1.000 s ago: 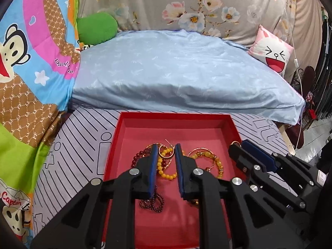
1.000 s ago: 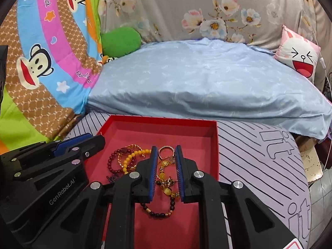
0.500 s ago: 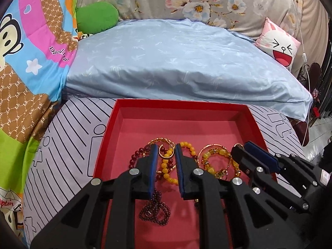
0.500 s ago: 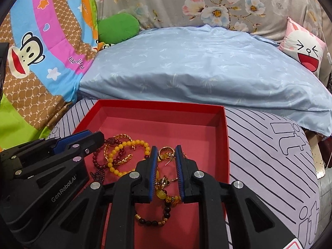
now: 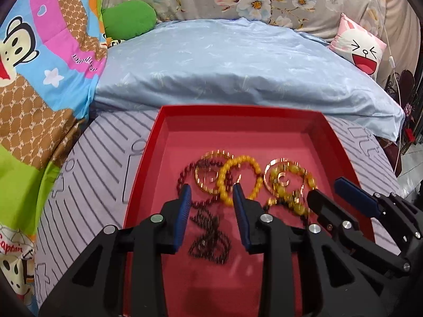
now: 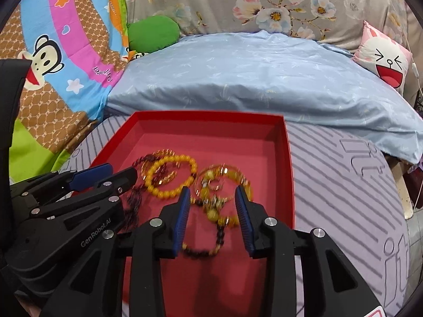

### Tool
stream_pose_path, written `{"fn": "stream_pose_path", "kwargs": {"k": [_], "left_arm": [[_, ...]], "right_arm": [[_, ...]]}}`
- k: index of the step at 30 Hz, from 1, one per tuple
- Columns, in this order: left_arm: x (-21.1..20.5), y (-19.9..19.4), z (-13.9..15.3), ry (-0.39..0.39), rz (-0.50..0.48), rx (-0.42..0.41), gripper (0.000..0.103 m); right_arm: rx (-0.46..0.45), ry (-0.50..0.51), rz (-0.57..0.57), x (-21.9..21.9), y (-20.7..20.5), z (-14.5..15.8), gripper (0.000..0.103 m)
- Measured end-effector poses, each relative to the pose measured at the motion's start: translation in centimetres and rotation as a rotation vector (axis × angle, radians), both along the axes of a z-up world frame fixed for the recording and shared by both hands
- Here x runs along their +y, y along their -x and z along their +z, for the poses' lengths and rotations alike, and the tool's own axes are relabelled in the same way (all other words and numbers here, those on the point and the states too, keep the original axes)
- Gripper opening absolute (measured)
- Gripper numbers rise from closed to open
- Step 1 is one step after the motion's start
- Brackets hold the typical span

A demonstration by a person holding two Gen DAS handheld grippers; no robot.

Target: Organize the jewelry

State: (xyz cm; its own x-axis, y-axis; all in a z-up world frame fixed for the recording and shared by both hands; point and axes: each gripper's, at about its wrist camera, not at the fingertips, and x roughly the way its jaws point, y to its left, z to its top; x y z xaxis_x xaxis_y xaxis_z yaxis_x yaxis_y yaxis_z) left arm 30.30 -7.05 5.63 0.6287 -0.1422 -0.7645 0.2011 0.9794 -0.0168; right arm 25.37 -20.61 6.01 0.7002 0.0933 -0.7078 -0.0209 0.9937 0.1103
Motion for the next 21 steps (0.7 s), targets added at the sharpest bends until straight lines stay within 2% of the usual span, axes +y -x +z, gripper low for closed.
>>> {"fn": "stream_pose_path", "kwargs": {"k": [4, 8, 10, 21], "left_arm": [[1.2, 3.2, -1.0, 0.012, 0.003, 0.031, 0.031], [1.6, 5.8, -2.0, -0.008, -0.003, 0.048, 0.031], [1.5, 7.0, -1.8, -0.049, -0.002, 0.017, 0.031], [2.6, 12.7, -1.6, -0.026, -0.01, 0.054, 0.032]], "right_arm": [[0.015, 0.012, 0.004, 0.5, 3.1, -0.7, 0.037], [0.036, 0.039, 0.021, 1.4, 5.4, -1.4, 0.037], [0.031, 0.044, 0.015, 1.5, 6.1, -1.4, 0.037], [0.063, 0.008, 0.008, 2.4, 11.6, -1.5, 0.037]]}}
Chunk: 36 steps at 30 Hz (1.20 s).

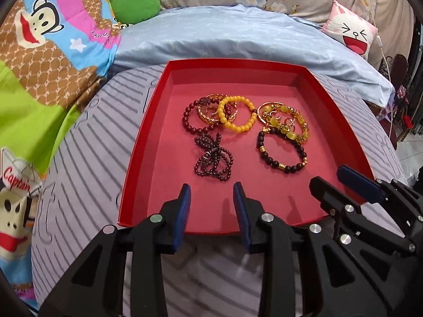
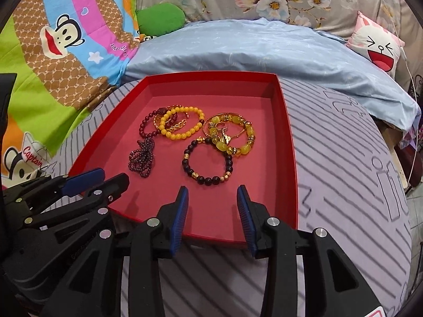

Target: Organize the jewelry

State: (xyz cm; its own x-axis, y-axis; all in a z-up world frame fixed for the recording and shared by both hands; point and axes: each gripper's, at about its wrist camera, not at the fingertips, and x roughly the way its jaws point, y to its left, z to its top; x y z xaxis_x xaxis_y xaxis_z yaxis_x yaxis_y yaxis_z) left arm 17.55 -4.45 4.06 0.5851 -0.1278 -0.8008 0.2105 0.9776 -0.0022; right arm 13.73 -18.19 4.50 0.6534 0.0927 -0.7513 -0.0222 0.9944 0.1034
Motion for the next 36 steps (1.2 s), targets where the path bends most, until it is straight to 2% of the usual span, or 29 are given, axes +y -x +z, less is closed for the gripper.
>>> {"fn": "stream_pose_path", "kwargs": {"k": [6, 10, 16, 19, 23, 27, 31, 36], "left_arm": [[0.6, 4.5, -0.3, 0.002, -0.014, 0.016, 0.032], [0.8, 6.1, 0.1, 0.004, -0.012, 0.025, 0.032], [1.3, 7.1, 2.5, 0.031, 0.017, -0.018, 0.032], [1.4, 7.5, 4.1, 0.019, 0.032, -0.056, 0.033], [1.7, 7.9, 5.3, 0.023, 0.045, -0.075, 0.043], [1.4, 8.5, 5.9, -0.026, 0.058, -0.112, 0.057], [1.5, 9.0, 6.1, -0.046, 0.062, -0.129, 0.067], [1.8, 9.2, 6.2, -0.077, 0.115, -0.14, 0.088]], "right_arm": [[0.029, -0.035, 0.007, 0.6, 4.9, -0.2, 0.038], [0.039, -0.018, 0.007, 0.9, 6.3, 0.2, 0.038], [-0.008, -0.029, -0.025, 0.5, 7.3, 2.8, 0.038], [-0.032, -0.012, -0.035, 0.7, 7.9, 4.1, 0.038], [-0.059, 0.001, -0.045, 0.8, 8.7, 5.3, 0.043], [-0.069, 0.009, -0.057, 0.6, 9.4, 5.6, 0.045], [-0.071, 0.016, -0.082, 0.1, 10.0, 5.8, 0.054], [-0.069, 0.022, -0.118, -0.5, 10.4, 5.8, 0.061]]}}
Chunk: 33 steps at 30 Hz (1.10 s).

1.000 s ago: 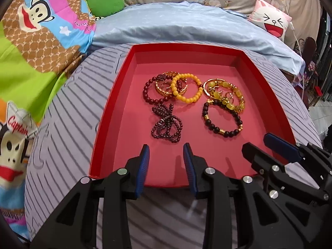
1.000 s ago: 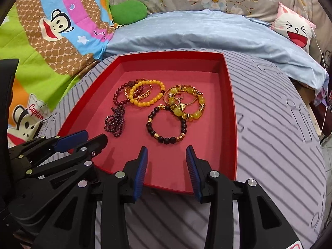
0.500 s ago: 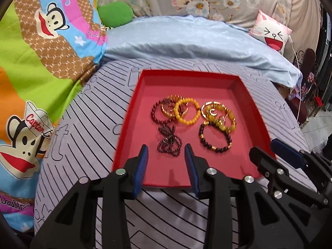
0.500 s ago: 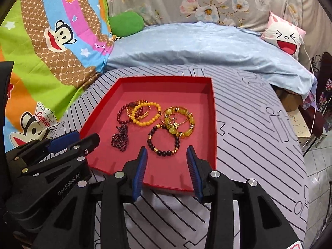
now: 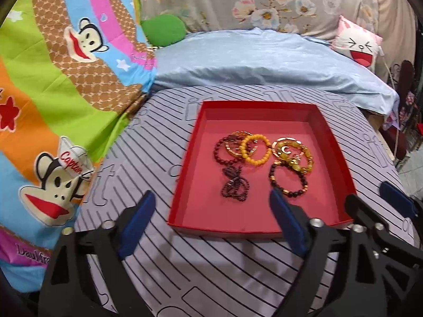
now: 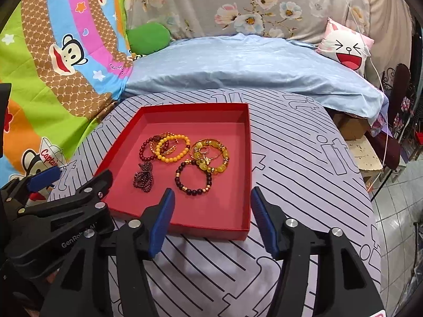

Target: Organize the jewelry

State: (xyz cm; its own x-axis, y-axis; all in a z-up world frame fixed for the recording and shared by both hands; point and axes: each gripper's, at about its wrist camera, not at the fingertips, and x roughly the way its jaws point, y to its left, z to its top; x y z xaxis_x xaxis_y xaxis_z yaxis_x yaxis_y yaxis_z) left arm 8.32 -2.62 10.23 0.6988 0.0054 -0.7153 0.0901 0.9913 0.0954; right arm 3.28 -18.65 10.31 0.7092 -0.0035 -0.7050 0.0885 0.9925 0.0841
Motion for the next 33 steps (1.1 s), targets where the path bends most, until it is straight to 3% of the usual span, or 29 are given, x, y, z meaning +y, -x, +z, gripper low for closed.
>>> {"fn": "stream_pose_path", "kwargs": {"k": [2, 8, 16, 18, 33], "left_arm": [[0.4, 0.1, 0.2, 0.0, 0.014, -0.004, 0.093], [1.0, 0.3, 0.4, 0.019, 0.014, 0.011, 0.096], [1.2, 0.7, 0.1, 0.002, 0.012, 0.027, 0.096], [1.3, 0.8, 0.1, -0.012, 0.023, 0.019, 0.096], [3.4, 0.5, 0.0, -0.011, 0.07, 0.015, 0.096]], "right_arm": [[-0.007, 0.005, -0.015, -0.3, 0.3, 0.2, 0.07], [-0.024, 0.03, -0.031, -0.4, 0.7, 0.7, 0.083], [-0.021, 0.064, -0.028, -0.1, 1.2, 0.7, 0.088], [-0.029, 0.064, -0.033, 0.0, 1.3, 0.8, 0.097], [-0.023, 0.034, -0.064, -0.6, 1.1, 0.9, 0.097]]}}
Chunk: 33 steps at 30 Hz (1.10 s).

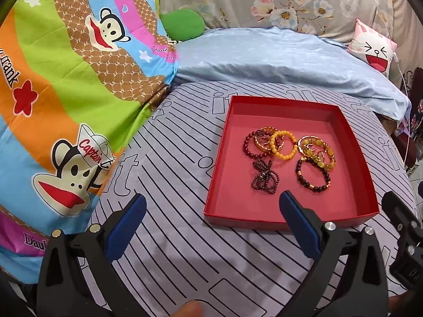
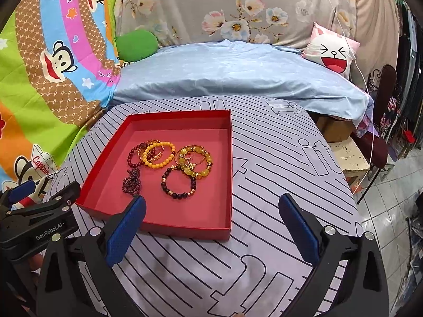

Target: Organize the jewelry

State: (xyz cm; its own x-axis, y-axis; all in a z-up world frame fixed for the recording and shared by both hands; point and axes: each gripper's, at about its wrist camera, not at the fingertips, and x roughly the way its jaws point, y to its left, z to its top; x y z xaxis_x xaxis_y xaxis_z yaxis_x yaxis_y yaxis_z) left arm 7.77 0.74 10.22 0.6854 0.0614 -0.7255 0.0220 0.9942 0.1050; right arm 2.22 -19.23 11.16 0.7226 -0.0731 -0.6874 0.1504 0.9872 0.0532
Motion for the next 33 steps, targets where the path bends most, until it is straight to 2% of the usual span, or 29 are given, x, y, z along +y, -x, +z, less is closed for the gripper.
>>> {"fn": "stream_pose_path", "kwargs": {"k": [22, 33], "left_arm": [[-0.8, 0.0, -0.7, 0.015, -0.049, 0.014, 0.096], [-0.9, 0.2, -0.7, 0.018, -0.041, 0.009, 0.096]], "right_arm": [[0.003, -0.009, 0.01, 0.5, 0.0, -0.6, 0.097], [0.006, -0.012, 0.015, 0.6, 0.0, -0.7, 0.097]]}}
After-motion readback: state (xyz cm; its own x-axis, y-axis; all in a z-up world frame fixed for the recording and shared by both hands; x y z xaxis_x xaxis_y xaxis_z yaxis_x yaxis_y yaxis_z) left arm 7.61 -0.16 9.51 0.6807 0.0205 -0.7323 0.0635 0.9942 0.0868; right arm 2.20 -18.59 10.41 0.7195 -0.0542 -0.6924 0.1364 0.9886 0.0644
